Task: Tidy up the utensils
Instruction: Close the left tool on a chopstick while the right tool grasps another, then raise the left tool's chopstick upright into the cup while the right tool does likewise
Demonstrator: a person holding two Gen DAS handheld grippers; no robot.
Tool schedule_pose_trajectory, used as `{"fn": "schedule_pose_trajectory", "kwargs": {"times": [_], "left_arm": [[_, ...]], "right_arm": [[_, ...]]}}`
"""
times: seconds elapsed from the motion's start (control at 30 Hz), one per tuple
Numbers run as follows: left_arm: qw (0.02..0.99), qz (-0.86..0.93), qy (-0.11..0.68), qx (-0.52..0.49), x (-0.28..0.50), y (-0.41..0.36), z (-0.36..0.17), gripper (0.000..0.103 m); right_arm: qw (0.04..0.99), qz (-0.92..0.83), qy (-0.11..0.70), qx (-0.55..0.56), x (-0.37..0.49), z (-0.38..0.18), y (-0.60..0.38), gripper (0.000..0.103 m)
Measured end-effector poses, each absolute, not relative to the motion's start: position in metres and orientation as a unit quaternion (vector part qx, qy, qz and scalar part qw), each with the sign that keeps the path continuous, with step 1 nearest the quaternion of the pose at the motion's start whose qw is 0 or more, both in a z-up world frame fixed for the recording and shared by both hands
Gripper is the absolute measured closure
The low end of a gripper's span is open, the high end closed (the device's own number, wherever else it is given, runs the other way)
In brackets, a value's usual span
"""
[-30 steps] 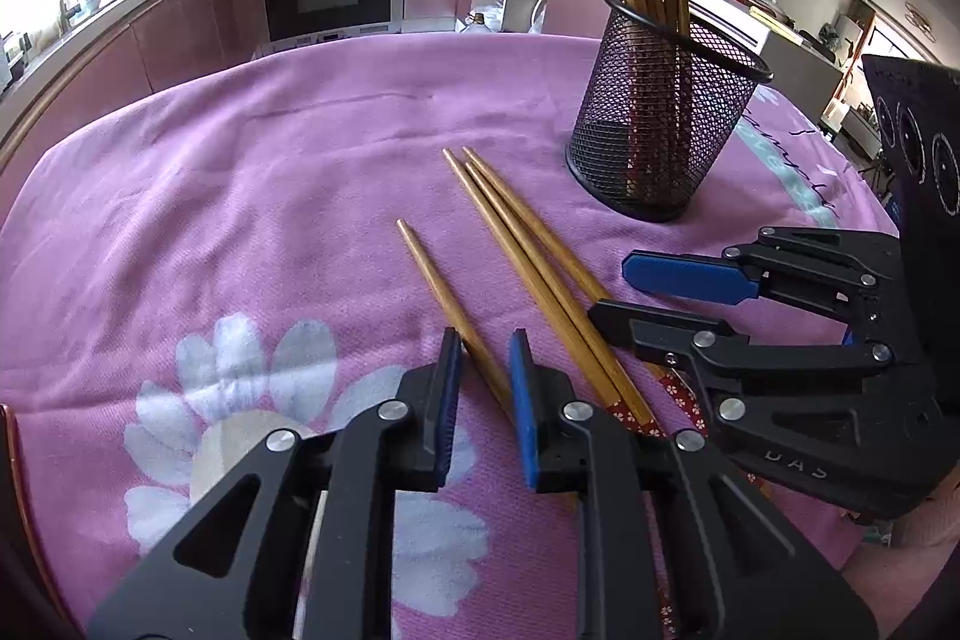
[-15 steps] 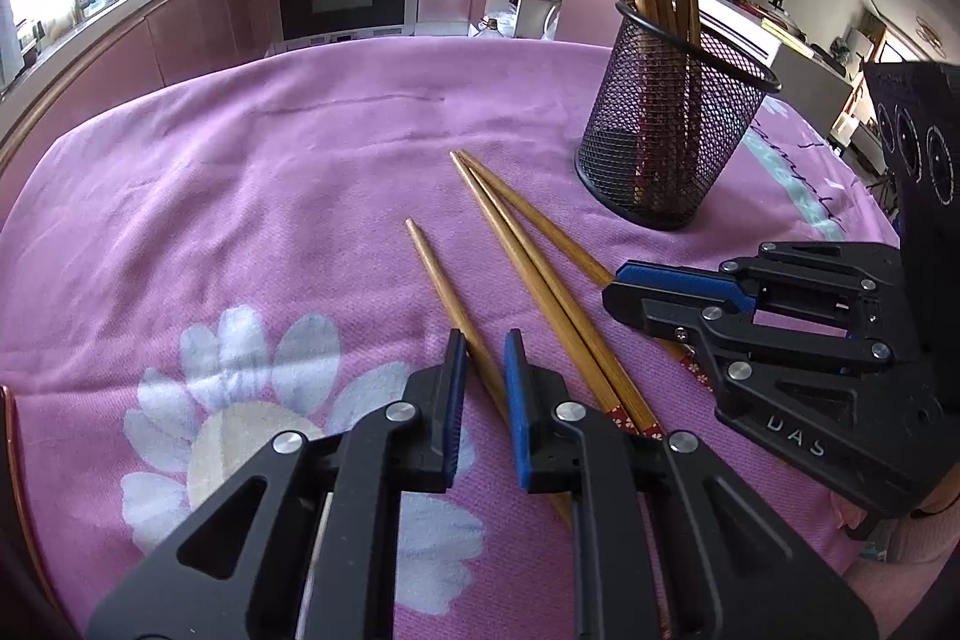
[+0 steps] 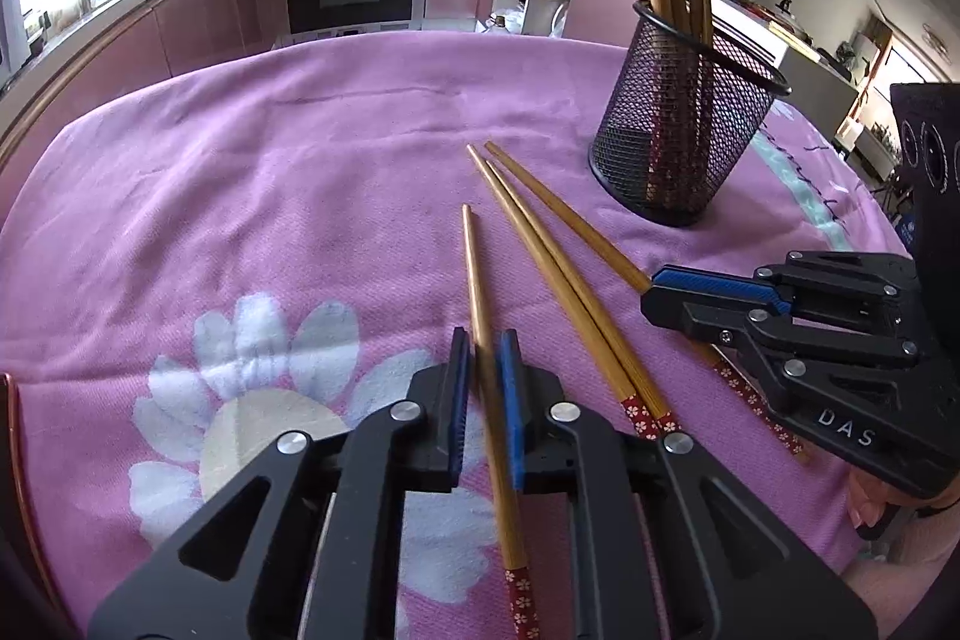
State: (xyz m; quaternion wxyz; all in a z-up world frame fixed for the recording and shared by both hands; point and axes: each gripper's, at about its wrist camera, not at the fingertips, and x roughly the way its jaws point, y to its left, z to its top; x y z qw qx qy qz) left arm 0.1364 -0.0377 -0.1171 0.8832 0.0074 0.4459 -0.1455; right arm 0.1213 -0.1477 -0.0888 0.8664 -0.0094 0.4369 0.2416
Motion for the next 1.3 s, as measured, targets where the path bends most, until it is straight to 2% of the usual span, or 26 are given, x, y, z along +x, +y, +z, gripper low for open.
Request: {"fn": "schedule_pose_trajectory", "kwargs": {"times": [0.27,0.33,0.63,1.0,1.3], "left_arm": [[0.886,-0.139,0.442,0.019,0.137,-0.043,-0.117,0.091],[0.887,-0.135,0.441,0.018,0.137,-0.043,-0.117,0.095],[0.890,-0.136,0.436,0.003,0.134,-0.040,-0.112,0.096],[0.896,-0.176,0.408,-0.024,0.120,-0.037,-0.080,0.096],[0.898,-0.237,0.364,-0.065,0.108,-0.027,-0.032,0.096]], "right_arm": [[0.867,0.234,0.440,-0.031,0.128,-0.094,-0.138,0.096],[0.868,0.233,0.438,-0.037,0.129,-0.094,-0.137,0.097],[0.871,0.245,0.425,-0.014,0.121,-0.086,-0.145,0.098],[0.884,0.277,0.377,0.019,0.101,-0.051,-0.162,0.098],[0.900,0.278,0.332,0.058,0.097,-0.017,-0.189,0.098]]}}
